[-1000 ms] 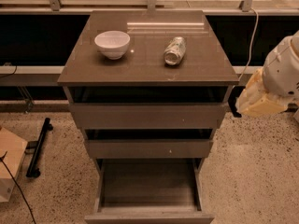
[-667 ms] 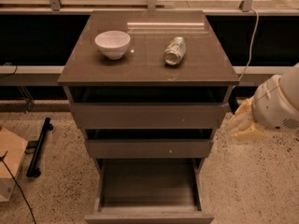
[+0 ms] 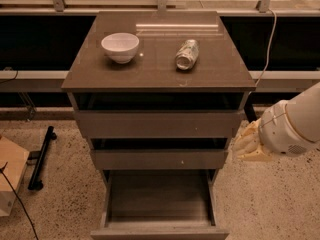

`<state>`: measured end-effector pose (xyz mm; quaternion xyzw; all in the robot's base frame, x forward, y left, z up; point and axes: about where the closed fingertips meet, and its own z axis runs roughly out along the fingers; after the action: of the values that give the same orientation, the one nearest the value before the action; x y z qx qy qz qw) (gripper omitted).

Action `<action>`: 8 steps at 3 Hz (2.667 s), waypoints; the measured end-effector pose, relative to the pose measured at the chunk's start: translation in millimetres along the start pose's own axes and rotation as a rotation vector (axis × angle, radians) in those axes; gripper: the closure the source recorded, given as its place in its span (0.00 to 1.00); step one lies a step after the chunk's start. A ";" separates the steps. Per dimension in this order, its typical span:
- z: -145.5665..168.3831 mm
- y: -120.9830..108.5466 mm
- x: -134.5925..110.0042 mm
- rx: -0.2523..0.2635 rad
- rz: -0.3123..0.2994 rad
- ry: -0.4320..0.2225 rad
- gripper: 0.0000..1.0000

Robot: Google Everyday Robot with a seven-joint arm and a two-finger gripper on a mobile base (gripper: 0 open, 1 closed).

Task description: Close bottom drawer

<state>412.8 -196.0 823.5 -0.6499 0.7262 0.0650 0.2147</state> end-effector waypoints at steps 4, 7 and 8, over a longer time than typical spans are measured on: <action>150.5 25.0 17.8 -0.100 -0.038 -0.111 1.00; 255.6 21.0 72.1 -0.160 0.030 -0.160 1.00; 258.7 23.0 72.4 -0.168 0.034 -0.151 1.00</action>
Offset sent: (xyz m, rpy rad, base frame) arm 0.0070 0.0384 -0.0789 0.0796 0.0694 0.0499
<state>444.7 -162.3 557.9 -0.6465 0.7108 0.1781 0.2123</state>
